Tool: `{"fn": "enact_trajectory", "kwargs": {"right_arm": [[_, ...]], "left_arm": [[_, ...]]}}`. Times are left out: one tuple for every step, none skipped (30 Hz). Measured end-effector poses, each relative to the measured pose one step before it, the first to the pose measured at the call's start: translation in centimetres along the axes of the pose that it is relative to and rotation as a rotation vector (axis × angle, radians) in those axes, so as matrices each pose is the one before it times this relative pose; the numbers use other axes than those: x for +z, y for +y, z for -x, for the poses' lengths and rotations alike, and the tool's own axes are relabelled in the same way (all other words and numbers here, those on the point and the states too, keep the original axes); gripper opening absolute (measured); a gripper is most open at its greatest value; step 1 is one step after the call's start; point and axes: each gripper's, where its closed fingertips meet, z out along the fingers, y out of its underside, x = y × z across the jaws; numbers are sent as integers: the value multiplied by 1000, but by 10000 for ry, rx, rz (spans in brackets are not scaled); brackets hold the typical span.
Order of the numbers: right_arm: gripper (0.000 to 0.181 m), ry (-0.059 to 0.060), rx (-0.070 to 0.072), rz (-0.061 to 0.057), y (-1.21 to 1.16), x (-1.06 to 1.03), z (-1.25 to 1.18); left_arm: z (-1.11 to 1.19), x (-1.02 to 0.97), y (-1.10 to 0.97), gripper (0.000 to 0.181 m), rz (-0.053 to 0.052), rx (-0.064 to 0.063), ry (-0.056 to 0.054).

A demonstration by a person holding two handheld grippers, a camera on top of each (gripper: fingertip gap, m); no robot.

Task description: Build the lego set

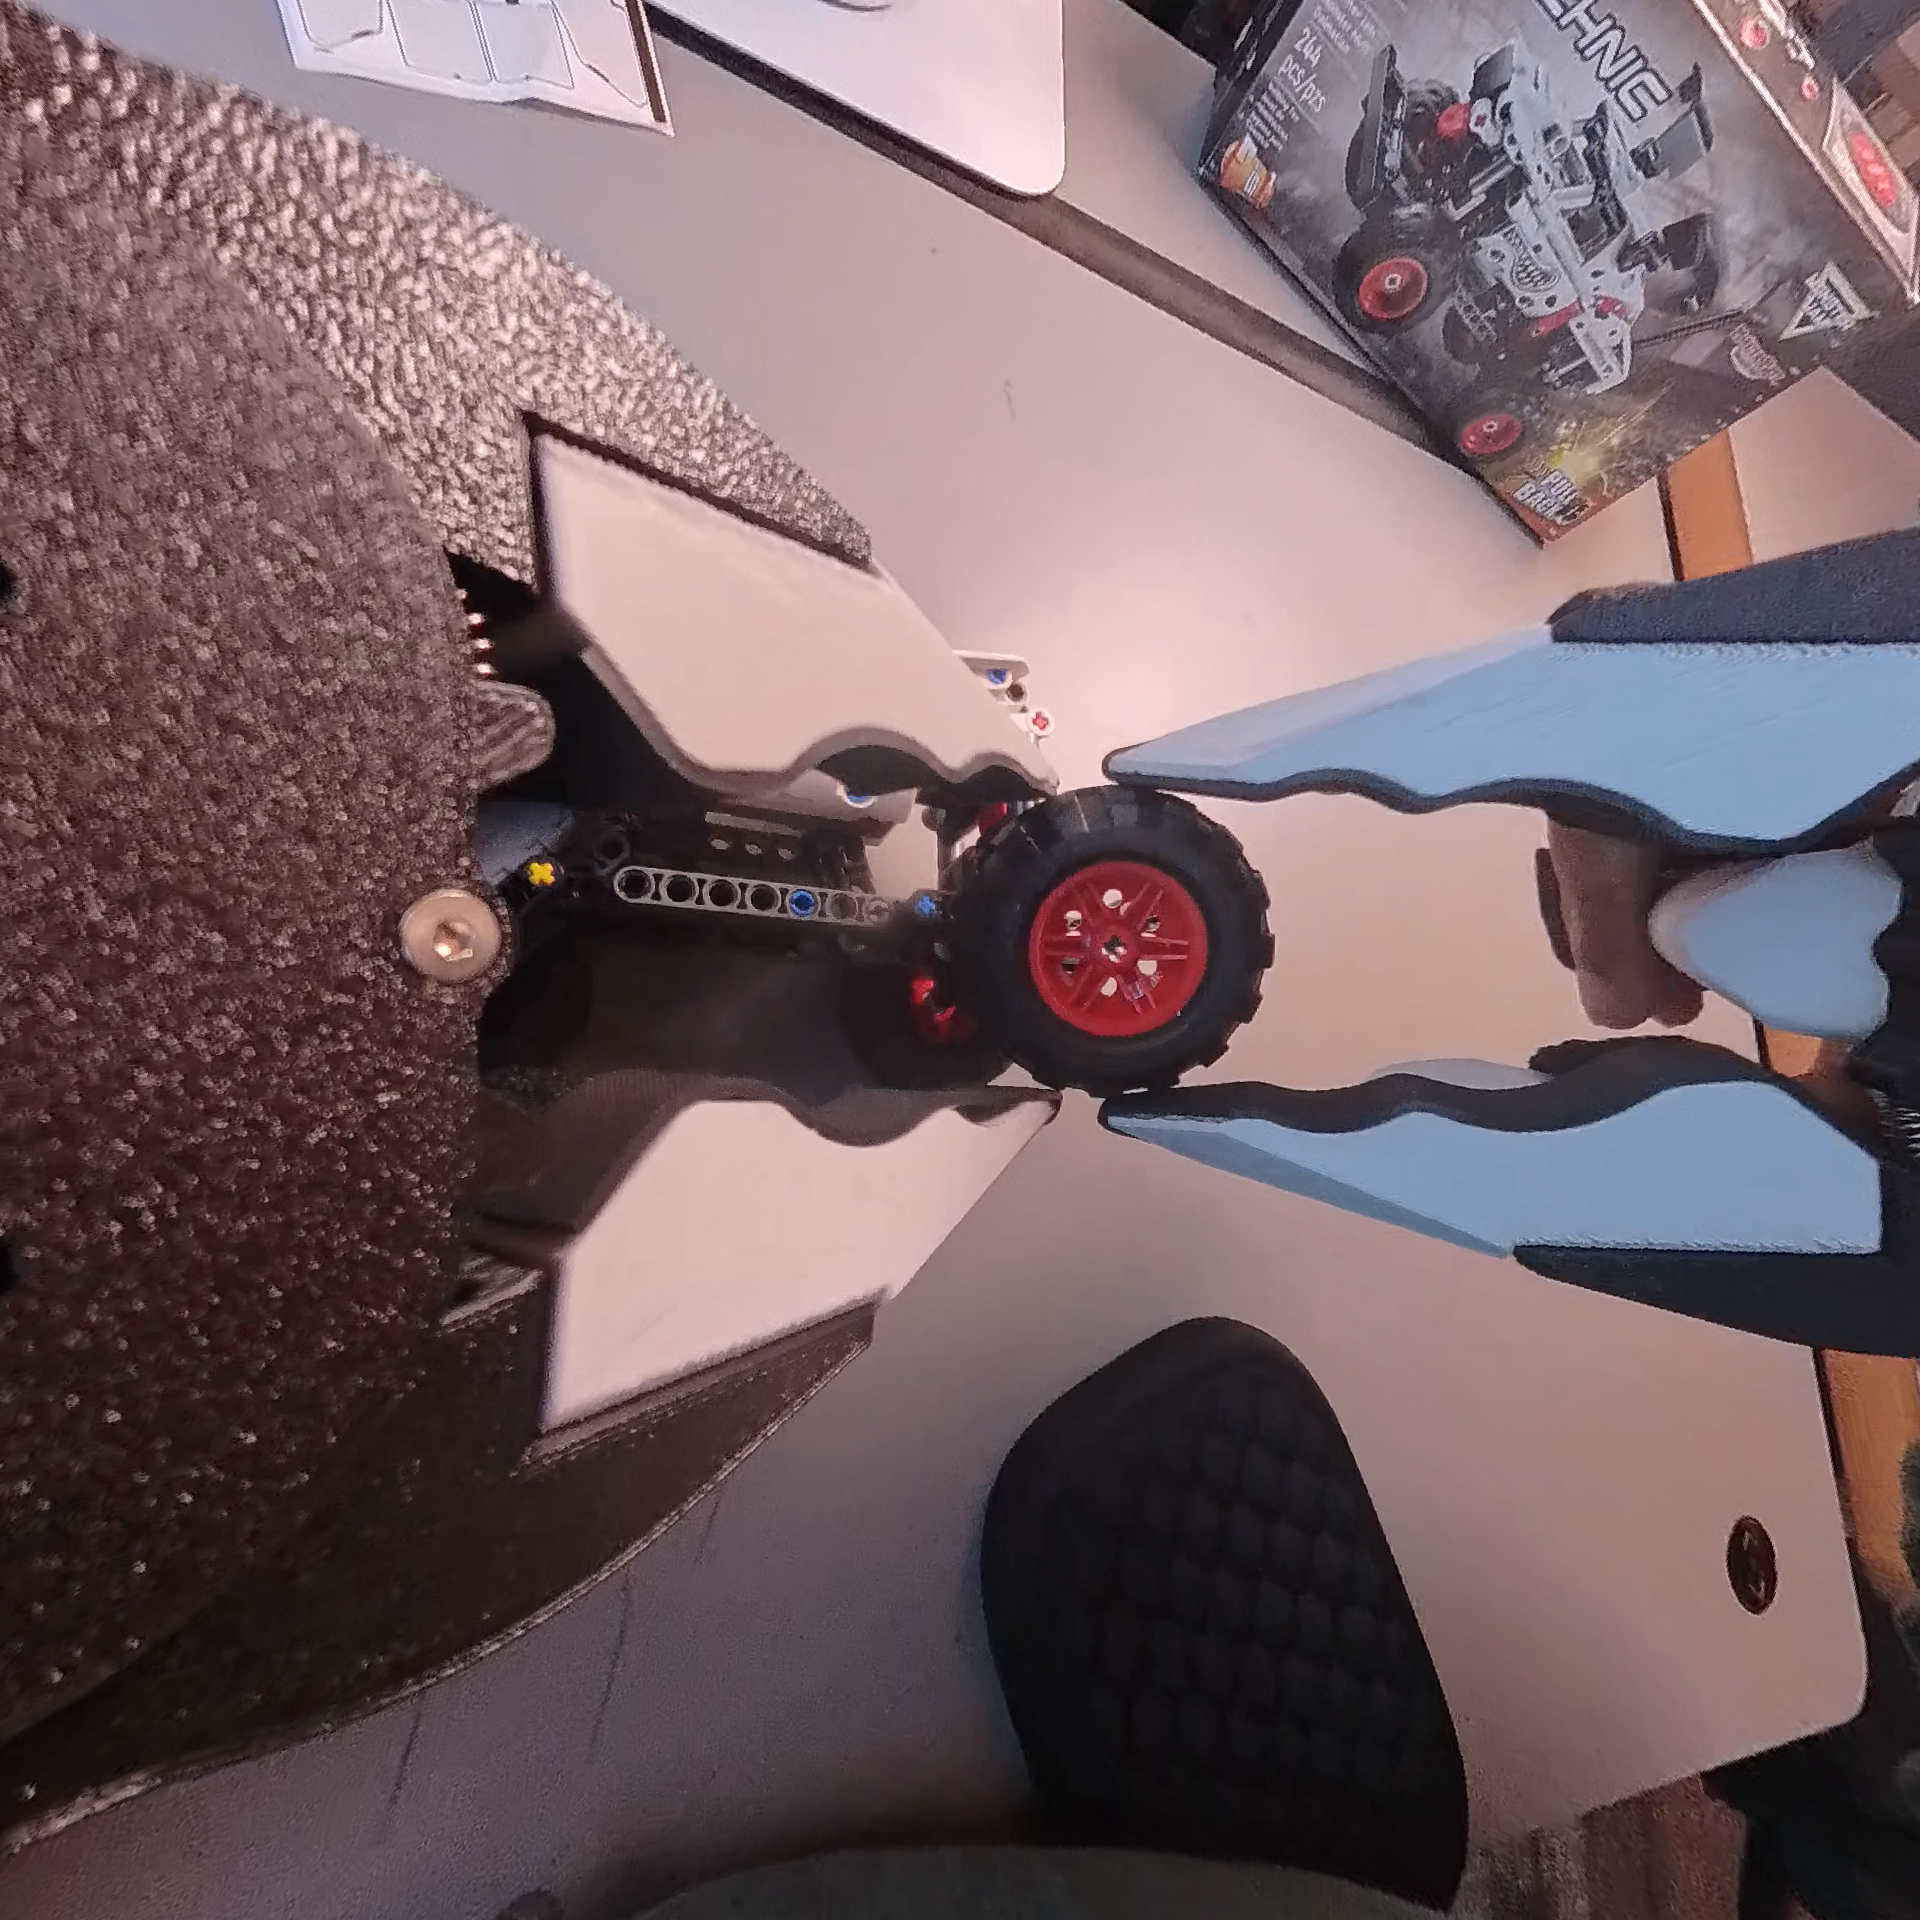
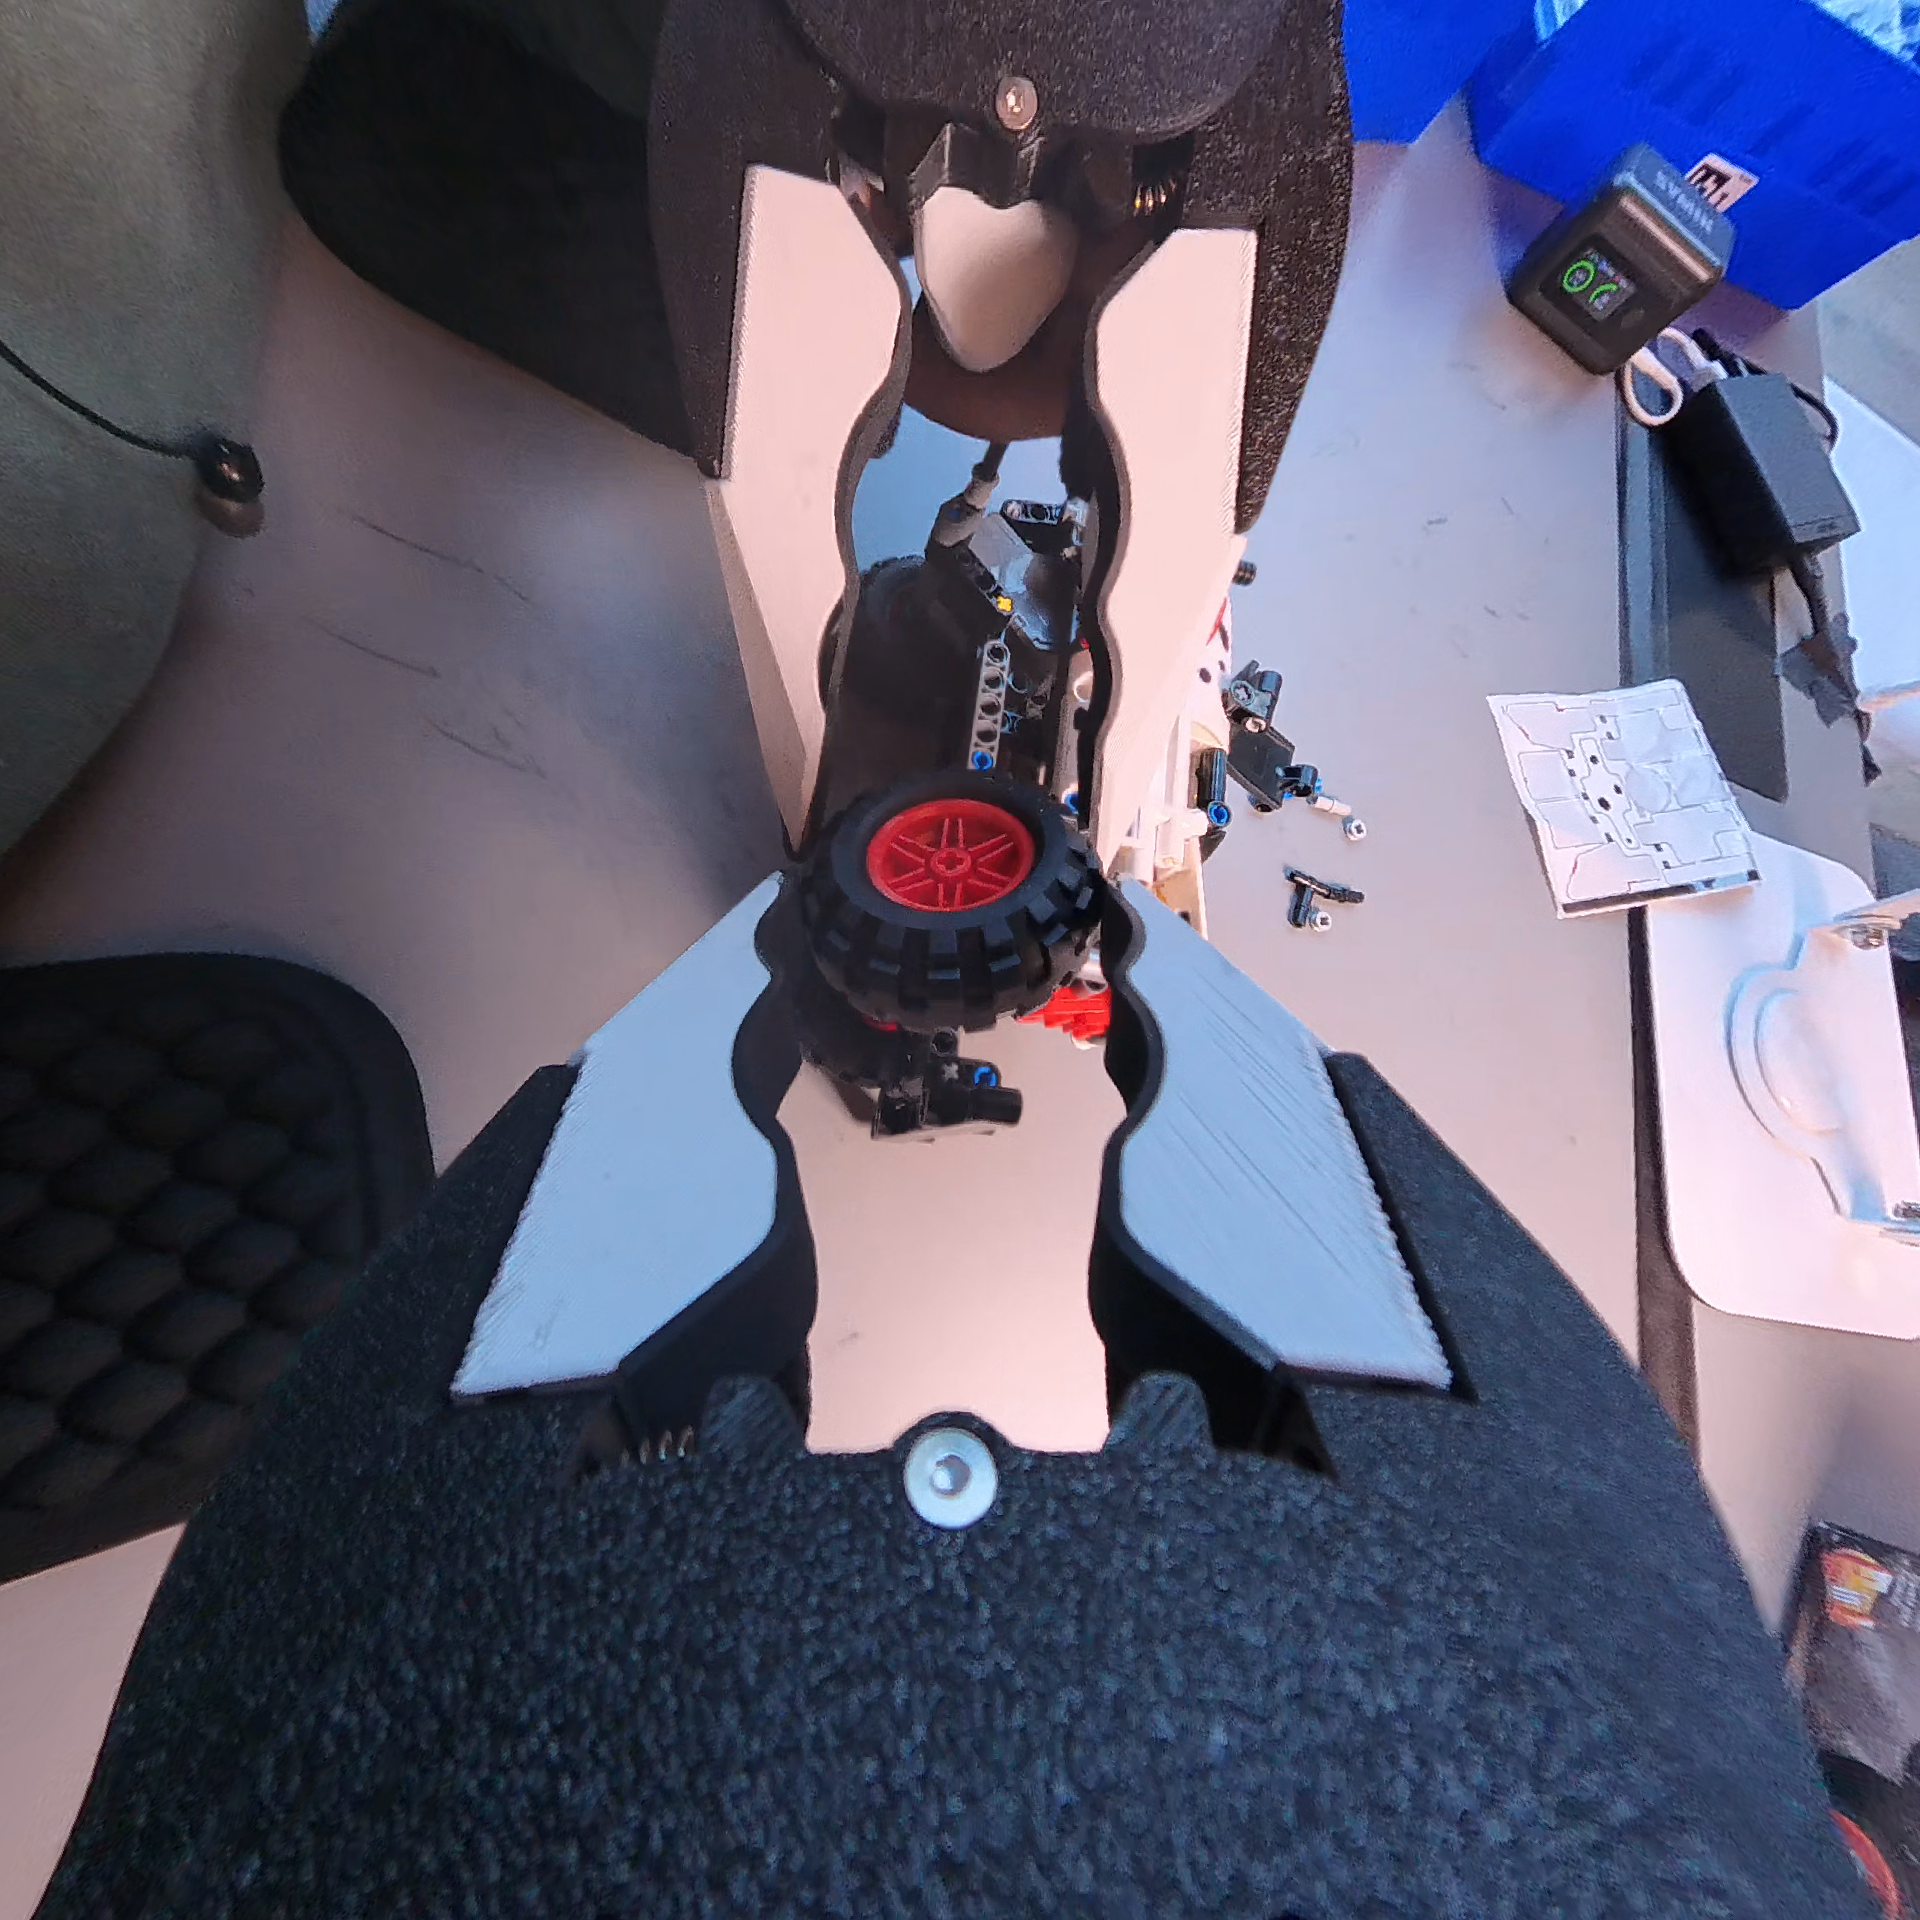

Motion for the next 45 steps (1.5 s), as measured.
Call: {"fn": "enact_trajectory", "kwargs": {"right_arm": [[56,45,80,-104,0,36,9],[56,0,147,-101,99,86,10],[56,-59,205,-131,155,86,25],[56,-15,264,-299,-73,-34,-92],[56,25,316,-372,-214,-173,-221],[56,4,316,-351,-256,-248,-186],[56,-79,333,-234,-144,-176,-28],[56,-79,275,-79,80,4,52],[56,-77,153,42,292,150,128],[56,21,78,148,449,272,37],[56,77,18,202,509,279,-53],[56,22,25,174,423,242,8],[56,12,32,-68,-27,-5,-26],[56,-28,90,28,21,-40,-15],[56,-40,37,2,-65,-23,55],[56,0,-62,-1,-91,-14,59],[56,4,-73,45,-46,43,68],[56,22,-76,27,-82,25,2],[56,8,-41,43,-37,10,-18],[56,-22,-1,55,34,-6,-18],[56,-47,60,33,21,2,-19],[56,-57,84,12,3,20,-8],[56,-15,56,-3,-1,14,-39],[56,-14,52,18,23,19,-19],[56,-16,54,6,-9,-4,-5],[56,-8,59,-2,-5,-3,-12],[56,-23,61,-4,0,4,11],[56,-13,67,0,-20,2,-13],[56,-8,64,13,1,4,-14],[56,-15,57,24,5,-5,-16],[56,-13,58,17,7,0,-11],[56,-33,78,6,4,-5,-5],[56,-68,86,-10,9,2,41],[56,-62,109,-28,11,-5,10],[56,-91,137,-28,3,2,35],[56,-55,107,-32,-12,12,6],[56,-19,74,-18,-4,16,-29],[56,-37,93,-3,5,5,3],[56,-44,126,2,22,-1,-8],[56,-58,163,4,32,-1,1],[56,-67,177,11,37,10,24],[56,-56,179,26,57,-2,24],[56,-32,146,43,77,11,26],[56,22,102,31,40,13,28],[56,56,96,51,58,19,23]], "left_arm": [[-11,-35,78,50,6,-89,4],[-17,50,120,50,85,-58,20],[11,61,55,50,94,-21,6],[133,-39,-129,51,12,33,-60],[184,-175,-316,51,-100,0,-46],[112,-226,-358,51,-129,-109,76],[-24,-178,-232,50,-63,-180,205],[-92,-63,-20,50,42,-162,228],[-109,61,186,50,139,-112,209],[13,135,251,50,161,-40,103],[37,163,232,49,150,15,64],[11,105,105,50,85,-13,90],[10,14,-49,50,10,-106,121],[-16,35,112,50,114,-124,169],[-66,51,205,50,164,-96,188],[-71,-1,148,50,108,-20,144],[-42,15,103,50,75,25,64],[5,31,132,50,82,41,-1],[17,38,37,50,21,26,-13],[26,20,-14,51,2,-3,1],[16,-5,-18,51,2,-6,17],[33,-27,-27,51,1,9,2],[79,-37,-27,52,-6,42,-41],[101,-51,-55,53,-19,68,-74],[82,-35,-34,54,-7,75,-76],[9,-8,-29,55,-4,69,-32],[-46,13,5,54,8,41,13],[-14,21,24,54,20,11,6],[-27,11,12,53,7,-4,37],[-42,31,8,51,1,-43,69],[14,14,22,51,0,-61,45],[-21,11,5,51,-6,-79,71],[-25,3,12,51,-5,-88,84],[-19,10,-1,51,-11,-96,81],[-34,-1,6,50,6,-121,111],[4,-23,14,51,15,-110,103],[14,-13,16,51,15,-86,104],[6,6,6,51,31,-110,136],[0,-19,-16,50,37,-110,155],[-13,-19,-16,51,53,-116,193],[-22,-10,-25,51,65,-99,215],[-21,-19,-39,51,56,-27,209],[-19,-19,-26,50,75,18,217],[-18,-42,20,50,112,36,265],[-10,-45,25,49,124,43,298]]}}
